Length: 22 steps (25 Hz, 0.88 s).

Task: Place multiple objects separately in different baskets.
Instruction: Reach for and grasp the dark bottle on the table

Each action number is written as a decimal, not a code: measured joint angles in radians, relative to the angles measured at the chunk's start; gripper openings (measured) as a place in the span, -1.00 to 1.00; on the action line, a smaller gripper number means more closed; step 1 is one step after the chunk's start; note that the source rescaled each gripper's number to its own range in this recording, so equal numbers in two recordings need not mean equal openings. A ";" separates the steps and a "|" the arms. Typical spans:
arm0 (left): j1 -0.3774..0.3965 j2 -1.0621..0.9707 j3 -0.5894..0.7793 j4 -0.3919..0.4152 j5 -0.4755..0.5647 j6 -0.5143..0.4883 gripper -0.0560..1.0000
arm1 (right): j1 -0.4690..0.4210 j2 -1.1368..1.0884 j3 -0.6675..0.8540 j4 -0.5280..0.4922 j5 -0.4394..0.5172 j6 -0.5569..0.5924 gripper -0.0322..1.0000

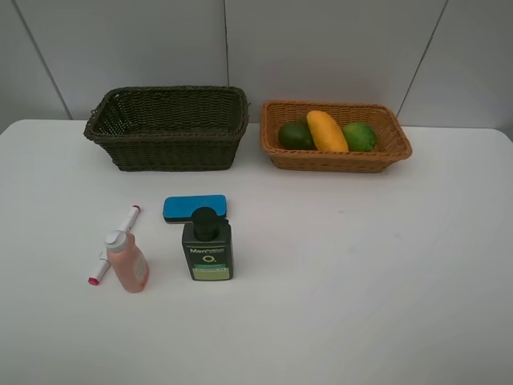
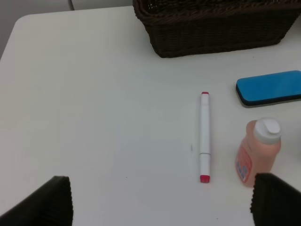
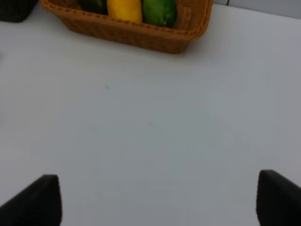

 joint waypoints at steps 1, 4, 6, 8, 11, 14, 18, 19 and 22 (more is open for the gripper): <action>0.000 0.000 0.000 0.000 0.000 0.000 1.00 | 0.000 -0.018 0.000 0.000 0.001 0.000 0.99; 0.000 0.000 0.000 0.000 0.000 0.000 1.00 | 0.000 -0.034 0.000 -0.002 0.006 0.020 0.99; 0.000 0.000 0.000 0.000 0.000 0.000 1.00 | -0.007 -0.034 0.000 -0.005 0.006 0.025 0.99; 0.000 0.000 0.000 0.000 0.000 0.000 1.00 | -0.028 -0.034 0.000 -0.005 0.006 0.026 0.99; 0.000 0.000 0.000 0.000 0.000 0.000 1.00 | -0.100 -0.034 0.000 -0.005 0.006 0.028 0.99; 0.000 0.000 0.000 0.000 0.000 0.000 1.00 | -0.178 -0.034 0.000 -0.005 0.006 0.029 0.99; 0.000 0.000 0.000 0.000 0.000 0.000 1.00 | -0.213 -0.034 0.000 0.010 -0.003 0.000 0.99; 0.000 0.000 0.000 0.000 0.000 0.000 1.00 | -0.214 -0.034 0.003 0.024 -0.022 -0.014 0.99; 0.000 0.000 0.000 0.000 0.000 0.000 1.00 | -0.216 -0.034 0.034 0.067 -0.082 -0.037 0.99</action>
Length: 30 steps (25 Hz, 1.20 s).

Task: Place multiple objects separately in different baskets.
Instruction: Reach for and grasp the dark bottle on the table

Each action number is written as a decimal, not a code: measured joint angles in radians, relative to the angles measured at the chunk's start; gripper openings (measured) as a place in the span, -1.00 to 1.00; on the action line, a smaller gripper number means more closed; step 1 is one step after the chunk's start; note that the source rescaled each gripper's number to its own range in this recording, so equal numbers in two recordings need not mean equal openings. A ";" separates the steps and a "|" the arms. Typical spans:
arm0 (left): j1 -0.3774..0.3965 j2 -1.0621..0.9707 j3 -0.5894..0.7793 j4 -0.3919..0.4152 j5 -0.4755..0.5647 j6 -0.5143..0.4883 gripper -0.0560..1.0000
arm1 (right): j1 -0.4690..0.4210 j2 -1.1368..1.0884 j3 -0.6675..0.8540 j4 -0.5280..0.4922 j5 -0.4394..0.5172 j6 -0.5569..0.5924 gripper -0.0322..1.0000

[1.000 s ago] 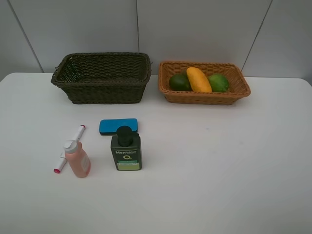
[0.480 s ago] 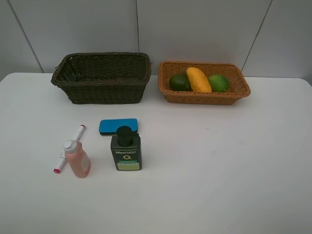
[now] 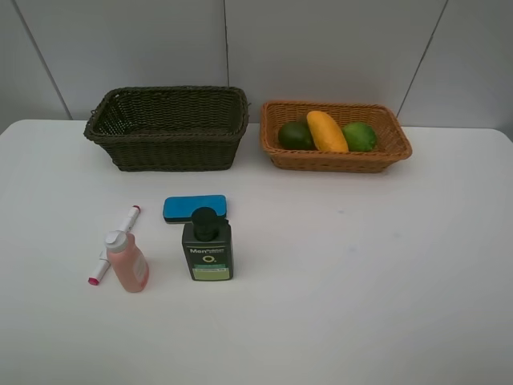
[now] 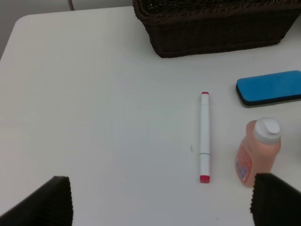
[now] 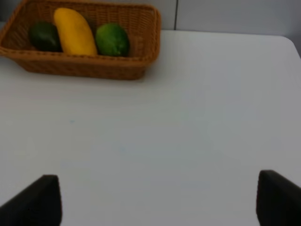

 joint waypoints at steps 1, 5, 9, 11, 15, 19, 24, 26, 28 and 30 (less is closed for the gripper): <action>0.000 0.000 0.000 0.000 0.000 0.000 1.00 | -0.001 0.000 0.004 0.006 -0.005 0.000 0.99; 0.000 0.000 0.000 0.000 0.000 0.000 1.00 | -0.002 0.000 0.004 0.011 -0.018 0.000 0.99; 0.000 0.000 0.000 0.000 0.000 0.000 1.00 | -0.002 0.000 0.004 0.011 -0.018 0.000 0.99; 0.000 0.000 0.000 0.000 0.000 0.000 1.00 | -0.002 0.000 0.004 0.011 -0.018 0.000 0.99; 0.000 0.000 0.000 0.000 0.000 0.000 1.00 | -0.002 0.000 0.004 0.011 -0.018 0.000 0.99; 0.000 0.000 0.000 0.000 0.000 0.000 1.00 | -0.002 0.000 0.004 0.011 -0.018 0.000 0.99; 0.000 0.000 0.000 0.000 0.000 0.000 1.00 | -0.002 0.000 0.004 0.011 -0.019 0.000 0.99; 0.000 0.000 0.000 0.000 0.000 0.000 1.00 | -0.002 0.000 0.004 0.011 -0.019 0.000 0.99; 0.000 0.000 0.000 0.000 0.000 0.000 1.00 | -0.002 0.000 0.004 0.011 -0.019 0.000 0.99; 0.000 0.000 0.000 0.000 0.000 0.000 1.00 | -0.002 0.000 0.004 0.011 -0.019 0.000 0.99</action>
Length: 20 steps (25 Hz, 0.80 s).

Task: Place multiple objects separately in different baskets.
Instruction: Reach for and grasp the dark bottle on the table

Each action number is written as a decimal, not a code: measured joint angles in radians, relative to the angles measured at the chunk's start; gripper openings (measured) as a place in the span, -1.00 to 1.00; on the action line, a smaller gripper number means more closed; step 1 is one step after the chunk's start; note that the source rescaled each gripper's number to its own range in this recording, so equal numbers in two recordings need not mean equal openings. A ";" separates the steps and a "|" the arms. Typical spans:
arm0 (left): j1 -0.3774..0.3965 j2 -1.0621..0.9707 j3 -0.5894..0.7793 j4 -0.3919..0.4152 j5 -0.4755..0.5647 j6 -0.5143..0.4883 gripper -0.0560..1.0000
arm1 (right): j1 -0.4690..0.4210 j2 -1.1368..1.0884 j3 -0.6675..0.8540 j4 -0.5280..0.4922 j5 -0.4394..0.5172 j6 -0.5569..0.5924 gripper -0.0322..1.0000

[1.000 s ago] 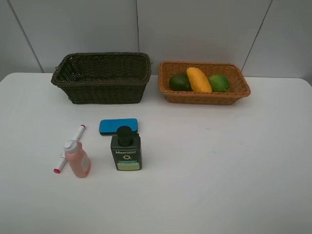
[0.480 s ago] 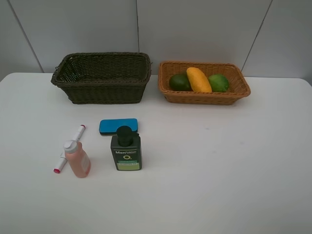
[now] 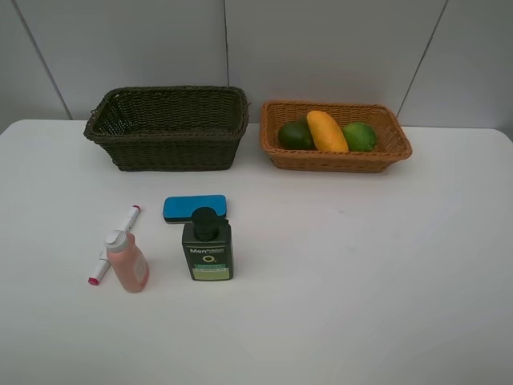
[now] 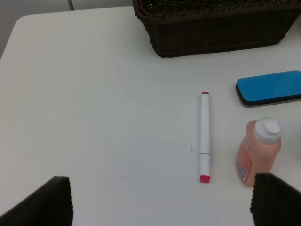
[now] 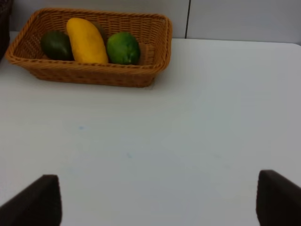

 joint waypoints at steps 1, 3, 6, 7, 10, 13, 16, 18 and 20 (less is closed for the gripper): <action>0.000 0.000 0.000 0.000 0.000 0.000 1.00 | 0.000 0.000 0.000 0.000 0.000 0.000 0.99; 0.000 0.000 0.000 0.000 0.000 0.000 1.00 | 0.000 0.000 0.000 0.000 0.000 0.000 0.99; 0.000 0.000 0.000 0.000 0.000 0.000 1.00 | 0.000 0.000 0.000 0.000 0.000 0.000 0.99; 0.000 0.000 0.000 0.000 0.000 0.000 1.00 | 0.000 0.000 0.000 0.000 0.000 0.000 0.99; -0.024 0.000 0.000 0.000 0.000 0.000 1.00 | 0.000 0.000 0.000 0.000 0.000 0.000 0.99; -0.071 0.000 0.000 0.000 0.000 0.000 1.00 | 0.000 0.000 0.000 0.000 0.000 0.000 0.99; -0.134 0.000 0.000 0.000 0.000 0.000 1.00 | 0.000 0.000 0.000 0.000 0.000 0.000 0.99; -0.173 0.000 0.000 0.000 0.000 0.000 1.00 | 0.000 0.000 0.000 0.000 0.000 0.000 0.99; -0.197 0.000 0.000 0.000 0.000 0.002 1.00 | 0.000 0.000 0.000 0.000 0.000 0.000 0.99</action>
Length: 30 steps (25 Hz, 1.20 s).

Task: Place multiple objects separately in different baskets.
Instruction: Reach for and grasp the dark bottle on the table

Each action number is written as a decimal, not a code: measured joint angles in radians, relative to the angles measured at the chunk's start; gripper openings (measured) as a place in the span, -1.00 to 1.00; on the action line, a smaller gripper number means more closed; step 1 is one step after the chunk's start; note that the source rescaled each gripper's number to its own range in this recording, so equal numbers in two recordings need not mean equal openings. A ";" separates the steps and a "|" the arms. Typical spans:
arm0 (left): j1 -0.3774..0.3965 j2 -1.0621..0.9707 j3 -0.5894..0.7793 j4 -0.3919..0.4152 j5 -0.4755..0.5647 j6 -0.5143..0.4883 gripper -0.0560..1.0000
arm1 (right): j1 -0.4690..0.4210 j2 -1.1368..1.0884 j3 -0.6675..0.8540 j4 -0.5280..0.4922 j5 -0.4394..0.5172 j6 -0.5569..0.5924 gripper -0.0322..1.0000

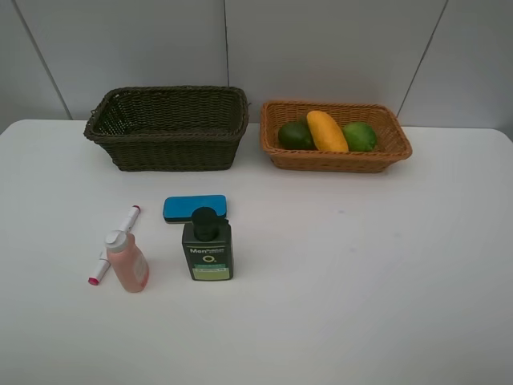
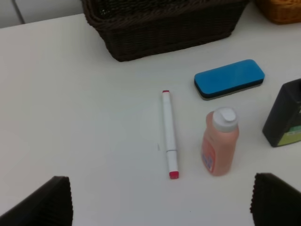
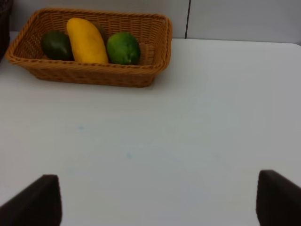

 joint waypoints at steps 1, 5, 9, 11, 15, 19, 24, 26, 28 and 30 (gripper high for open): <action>-0.006 0.000 0.000 0.000 0.000 0.000 1.00 | 0.000 0.000 0.000 0.000 0.000 0.000 0.99; -0.010 0.000 0.000 -0.003 0.000 0.012 1.00 | 0.000 0.000 0.000 0.000 0.000 0.000 0.99; -0.010 0.000 0.000 -0.015 0.001 0.030 1.00 | 0.000 0.000 0.000 0.000 0.000 0.000 0.99; -0.010 0.000 0.000 -0.016 0.002 0.035 1.00 | 0.000 0.000 0.000 0.000 0.000 0.000 0.99; -0.010 0.000 0.000 -0.019 0.003 0.035 1.00 | 0.000 0.000 0.000 0.000 0.000 0.000 0.99; -0.010 0.003 -0.004 -0.024 0.010 0.035 1.00 | 0.000 0.000 0.000 0.000 0.000 0.000 0.99; -0.010 0.118 -0.104 -0.042 0.037 0.054 1.00 | 0.000 0.000 0.000 0.000 0.000 0.000 0.99; -0.010 0.200 -0.169 -0.051 0.053 0.069 1.00 | 0.000 0.000 0.000 0.000 -0.001 0.000 0.99; -0.010 0.284 -0.232 -0.058 0.075 0.093 1.00 | 0.000 0.000 0.000 0.000 -0.002 0.000 0.99; -0.010 0.377 -0.294 -0.067 0.096 0.126 1.00 | 0.000 0.000 0.000 0.000 -0.003 0.000 0.99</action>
